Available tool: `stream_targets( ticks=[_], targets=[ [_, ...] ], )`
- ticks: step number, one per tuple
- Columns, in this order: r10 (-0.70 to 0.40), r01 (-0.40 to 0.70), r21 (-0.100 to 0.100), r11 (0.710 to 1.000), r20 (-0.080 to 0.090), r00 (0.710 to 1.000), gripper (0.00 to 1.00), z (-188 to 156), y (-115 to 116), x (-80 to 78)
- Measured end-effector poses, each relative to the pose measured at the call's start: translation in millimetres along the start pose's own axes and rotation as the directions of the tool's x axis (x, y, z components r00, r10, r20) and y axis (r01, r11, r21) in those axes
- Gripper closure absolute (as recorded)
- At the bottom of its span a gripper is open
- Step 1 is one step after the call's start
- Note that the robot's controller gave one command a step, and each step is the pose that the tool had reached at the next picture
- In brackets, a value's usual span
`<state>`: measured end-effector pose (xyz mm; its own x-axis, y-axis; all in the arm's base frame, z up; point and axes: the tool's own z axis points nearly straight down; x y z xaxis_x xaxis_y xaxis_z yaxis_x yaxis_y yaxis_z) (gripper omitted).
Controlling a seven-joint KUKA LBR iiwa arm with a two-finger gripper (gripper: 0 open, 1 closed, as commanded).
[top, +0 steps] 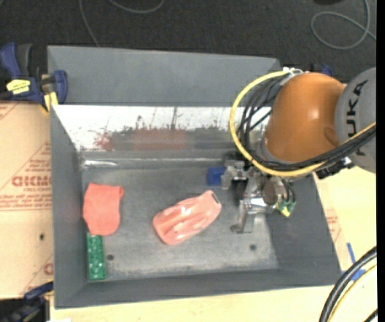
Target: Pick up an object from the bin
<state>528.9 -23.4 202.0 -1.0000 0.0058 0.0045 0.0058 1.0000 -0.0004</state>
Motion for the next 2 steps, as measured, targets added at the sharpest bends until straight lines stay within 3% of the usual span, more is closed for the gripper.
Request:
stream_targets(
  ticks=[1, 2],
  targets=[
    [0.0, 0.0, 0.0, 1.0, 0.002, 1.0, 0.0, -1.9, 0.0, 0.0],
    [-0.1, 0.1, 0.002, 0.995, 0.01, 0.995, 0.0, 6.0, -0.9, -4.9]
  ],
)
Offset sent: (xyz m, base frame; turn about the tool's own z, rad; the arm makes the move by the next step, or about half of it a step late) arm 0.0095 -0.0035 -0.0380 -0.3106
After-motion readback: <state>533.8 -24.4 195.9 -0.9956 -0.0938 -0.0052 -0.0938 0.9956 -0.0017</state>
